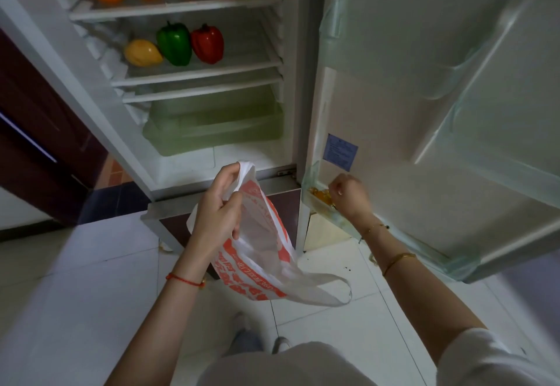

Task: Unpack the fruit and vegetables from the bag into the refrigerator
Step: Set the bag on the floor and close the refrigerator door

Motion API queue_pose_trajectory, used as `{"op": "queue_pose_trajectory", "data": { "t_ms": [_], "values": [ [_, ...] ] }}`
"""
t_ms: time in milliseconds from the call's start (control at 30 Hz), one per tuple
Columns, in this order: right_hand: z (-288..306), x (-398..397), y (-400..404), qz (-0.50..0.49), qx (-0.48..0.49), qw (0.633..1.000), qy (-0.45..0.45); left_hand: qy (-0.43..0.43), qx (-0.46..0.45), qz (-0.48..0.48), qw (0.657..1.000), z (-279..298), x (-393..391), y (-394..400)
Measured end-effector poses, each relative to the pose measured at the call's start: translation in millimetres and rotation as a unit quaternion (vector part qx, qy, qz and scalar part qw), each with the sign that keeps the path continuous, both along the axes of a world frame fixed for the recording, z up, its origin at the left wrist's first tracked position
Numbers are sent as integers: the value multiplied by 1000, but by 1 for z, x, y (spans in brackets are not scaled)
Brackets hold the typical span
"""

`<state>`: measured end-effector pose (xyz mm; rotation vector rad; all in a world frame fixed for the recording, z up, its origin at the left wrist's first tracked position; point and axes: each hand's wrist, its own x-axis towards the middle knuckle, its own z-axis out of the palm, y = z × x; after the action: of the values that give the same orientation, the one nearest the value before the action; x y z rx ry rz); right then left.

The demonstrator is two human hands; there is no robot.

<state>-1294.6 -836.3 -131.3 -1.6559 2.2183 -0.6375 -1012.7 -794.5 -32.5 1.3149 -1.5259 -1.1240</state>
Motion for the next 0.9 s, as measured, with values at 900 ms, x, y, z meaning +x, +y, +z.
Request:
{"op": "queue_pose_trajectory", "data": {
  "t_ms": [900],
  "values": [
    [-3, 314, -58, 335, 19, 935, -110, -104, 37, 329, 938, -40, 240, -13]
  ]
}}
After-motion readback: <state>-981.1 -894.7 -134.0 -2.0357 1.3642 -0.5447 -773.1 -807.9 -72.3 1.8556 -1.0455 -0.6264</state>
